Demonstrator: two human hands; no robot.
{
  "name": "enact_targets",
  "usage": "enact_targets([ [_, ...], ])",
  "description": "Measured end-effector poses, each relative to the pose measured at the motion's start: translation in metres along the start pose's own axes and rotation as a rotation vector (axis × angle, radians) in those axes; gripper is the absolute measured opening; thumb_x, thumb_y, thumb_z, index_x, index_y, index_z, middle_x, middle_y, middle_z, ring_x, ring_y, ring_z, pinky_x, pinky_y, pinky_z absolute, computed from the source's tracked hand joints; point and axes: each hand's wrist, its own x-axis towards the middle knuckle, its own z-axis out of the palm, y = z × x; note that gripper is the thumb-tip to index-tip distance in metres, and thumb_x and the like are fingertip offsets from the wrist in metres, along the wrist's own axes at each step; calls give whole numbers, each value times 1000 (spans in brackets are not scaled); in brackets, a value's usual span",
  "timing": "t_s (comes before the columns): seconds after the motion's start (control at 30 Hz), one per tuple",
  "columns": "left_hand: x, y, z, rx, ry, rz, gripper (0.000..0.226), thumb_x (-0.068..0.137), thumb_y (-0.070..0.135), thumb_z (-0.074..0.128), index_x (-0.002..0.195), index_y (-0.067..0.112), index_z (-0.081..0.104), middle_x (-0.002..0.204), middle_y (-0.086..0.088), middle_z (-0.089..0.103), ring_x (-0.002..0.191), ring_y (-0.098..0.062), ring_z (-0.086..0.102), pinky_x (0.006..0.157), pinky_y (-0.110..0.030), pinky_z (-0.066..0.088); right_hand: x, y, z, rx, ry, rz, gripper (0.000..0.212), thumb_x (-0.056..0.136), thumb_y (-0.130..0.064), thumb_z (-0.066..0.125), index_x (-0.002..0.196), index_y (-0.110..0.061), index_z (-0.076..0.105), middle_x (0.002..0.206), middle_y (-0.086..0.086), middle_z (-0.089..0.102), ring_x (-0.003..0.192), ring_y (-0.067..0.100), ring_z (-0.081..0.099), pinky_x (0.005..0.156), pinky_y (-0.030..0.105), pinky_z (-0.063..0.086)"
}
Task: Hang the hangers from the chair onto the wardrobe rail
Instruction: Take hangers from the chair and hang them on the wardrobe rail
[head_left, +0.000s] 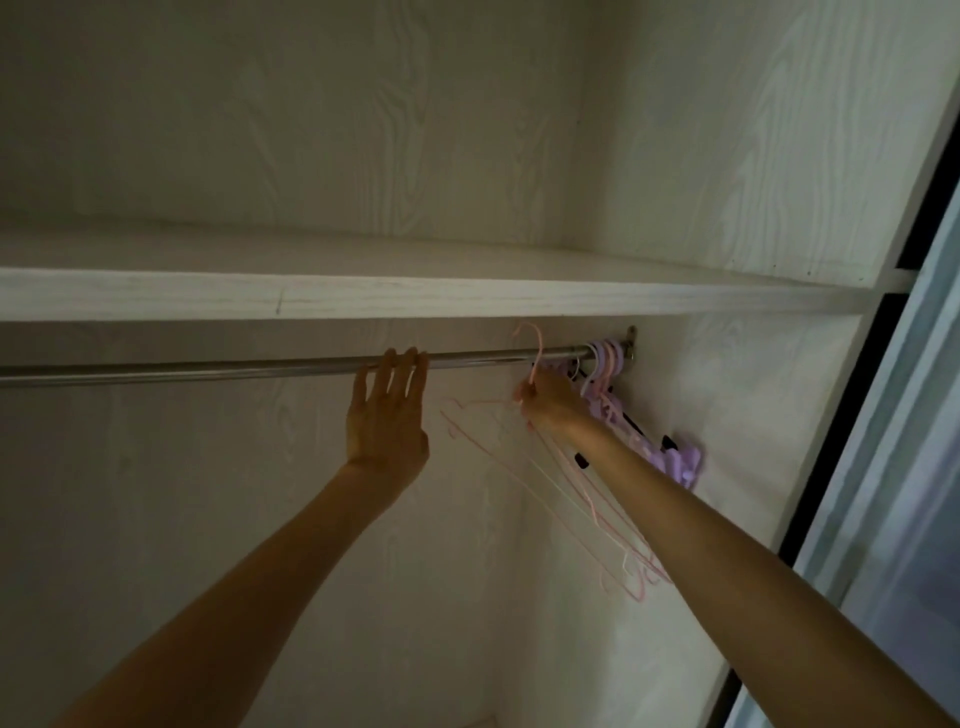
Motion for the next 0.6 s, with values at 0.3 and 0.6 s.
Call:
enact_targets([
  [0.3,1,-3,0,-68,-5,17,99,83,43,58,150,17,-10,160,1,-6,148,-20,-5,121,-39,1,-7,14,23,16,13,1,34,96,-28,44,114,-1,53,116,19,62,105,32,61,90,37,48],
  [0.6,1,-4,2,-57,0,22,105,79,51,58,150,18,-12,159,1,-9,148,-19,-8,122,-40,1,-14,7,0,-304,374,-455,49,95,-23,49,140,-9,37,139,13,46,127,29,44,105,39,36],
])
